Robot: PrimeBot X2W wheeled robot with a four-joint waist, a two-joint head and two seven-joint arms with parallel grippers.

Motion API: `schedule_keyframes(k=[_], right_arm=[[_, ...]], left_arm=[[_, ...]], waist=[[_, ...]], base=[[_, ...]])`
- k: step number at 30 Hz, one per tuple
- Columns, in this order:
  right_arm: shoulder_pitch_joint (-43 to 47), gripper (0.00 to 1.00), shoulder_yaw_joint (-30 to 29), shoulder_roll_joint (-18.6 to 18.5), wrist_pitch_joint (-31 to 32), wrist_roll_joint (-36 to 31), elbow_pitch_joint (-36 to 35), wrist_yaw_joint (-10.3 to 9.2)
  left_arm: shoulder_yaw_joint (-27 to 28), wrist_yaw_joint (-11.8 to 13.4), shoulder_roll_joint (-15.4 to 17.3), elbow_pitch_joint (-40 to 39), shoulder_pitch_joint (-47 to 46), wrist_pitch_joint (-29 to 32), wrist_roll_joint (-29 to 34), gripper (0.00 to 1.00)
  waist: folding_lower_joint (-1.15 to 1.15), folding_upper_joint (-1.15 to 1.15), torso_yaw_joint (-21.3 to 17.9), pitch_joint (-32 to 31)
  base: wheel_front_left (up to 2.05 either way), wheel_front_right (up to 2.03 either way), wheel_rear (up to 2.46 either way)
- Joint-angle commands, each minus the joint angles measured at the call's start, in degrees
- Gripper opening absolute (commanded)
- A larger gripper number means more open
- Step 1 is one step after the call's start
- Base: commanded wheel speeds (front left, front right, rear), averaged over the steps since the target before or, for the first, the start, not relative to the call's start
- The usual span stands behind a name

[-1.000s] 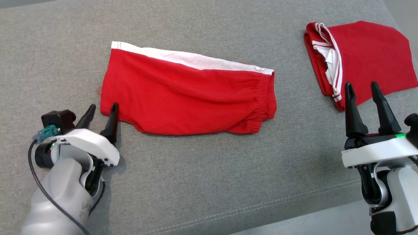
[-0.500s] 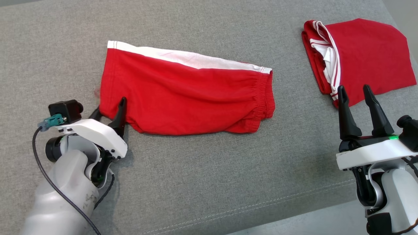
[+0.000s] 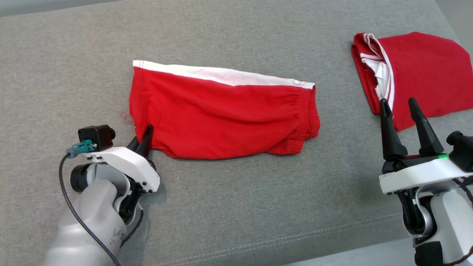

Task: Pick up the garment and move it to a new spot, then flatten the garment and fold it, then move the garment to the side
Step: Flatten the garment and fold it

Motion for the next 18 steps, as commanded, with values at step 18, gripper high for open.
schedule_keyframes(k=[18], right_arm=[[0.7, 1.0, 2.6, -2.3, -0.7, 1.0, 1.4, 0.24]], left_arm=[[7.6, 0.6, -4.1, -3.8, 7.5, -1.8, 7.5, 0.0]], waist=[[0.0, 0.0, 11.8, -4.4]], base=[[0.0, 0.0, 0.0]])
